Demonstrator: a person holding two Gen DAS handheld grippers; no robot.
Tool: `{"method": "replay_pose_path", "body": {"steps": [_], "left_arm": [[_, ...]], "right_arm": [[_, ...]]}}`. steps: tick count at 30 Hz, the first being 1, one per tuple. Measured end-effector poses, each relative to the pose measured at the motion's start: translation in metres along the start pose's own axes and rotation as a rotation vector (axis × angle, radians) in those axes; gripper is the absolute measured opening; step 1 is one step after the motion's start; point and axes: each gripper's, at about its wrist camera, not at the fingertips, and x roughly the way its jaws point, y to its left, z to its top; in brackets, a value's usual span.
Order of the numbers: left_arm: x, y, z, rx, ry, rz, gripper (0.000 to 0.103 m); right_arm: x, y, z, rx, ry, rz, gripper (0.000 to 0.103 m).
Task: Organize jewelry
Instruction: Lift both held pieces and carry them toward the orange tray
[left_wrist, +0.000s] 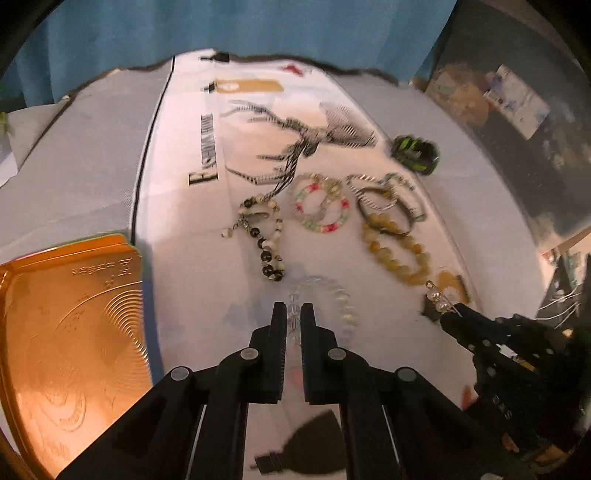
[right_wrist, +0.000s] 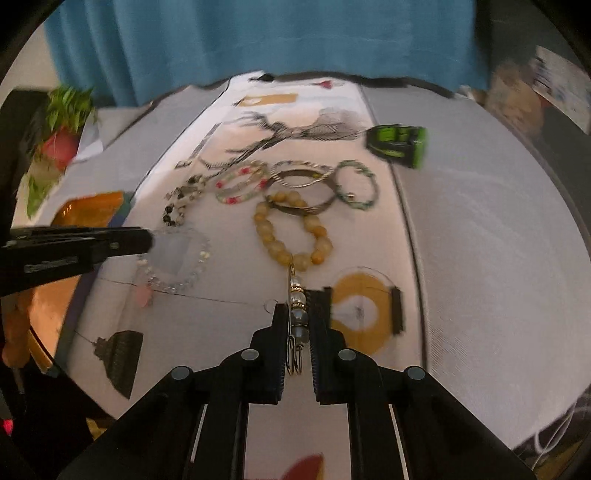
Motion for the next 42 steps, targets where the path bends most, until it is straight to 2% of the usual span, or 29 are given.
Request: {"method": "replay_pose_path", "body": {"steps": [5, 12, 18, 24, 35, 42], "left_arm": [[-0.042, -0.003, -0.005, -0.013, -0.073, -0.032, 0.005], [-0.114, 0.003, -0.019, -0.032, -0.191, -0.038, 0.005], [-0.164, 0.020, -0.049, -0.060, -0.255, -0.020, 0.005], [-0.205, 0.047, -0.084, -0.107, -0.302, -0.004, 0.005], [-0.242, 0.099, -0.126, -0.193, -0.355, 0.029, 0.005], [-0.238, 0.130, -0.135, -0.231, -0.356, 0.057, 0.005]], "right_arm": [[-0.027, -0.007, -0.006, 0.033, -0.039, 0.006, 0.012], [-0.067, 0.010, -0.007, 0.022, -0.106, 0.029, 0.012], [-0.099, 0.042, -0.020, -0.021, -0.139, 0.065, 0.012], [-0.115, 0.086, -0.038, -0.085, -0.127, 0.106, 0.012], [-0.121, 0.165, -0.051, -0.223, -0.112, 0.171, 0.012], [-0.107, 0.206, -0.042, -0.284, -0.096, 0.195, 0.012]]}}
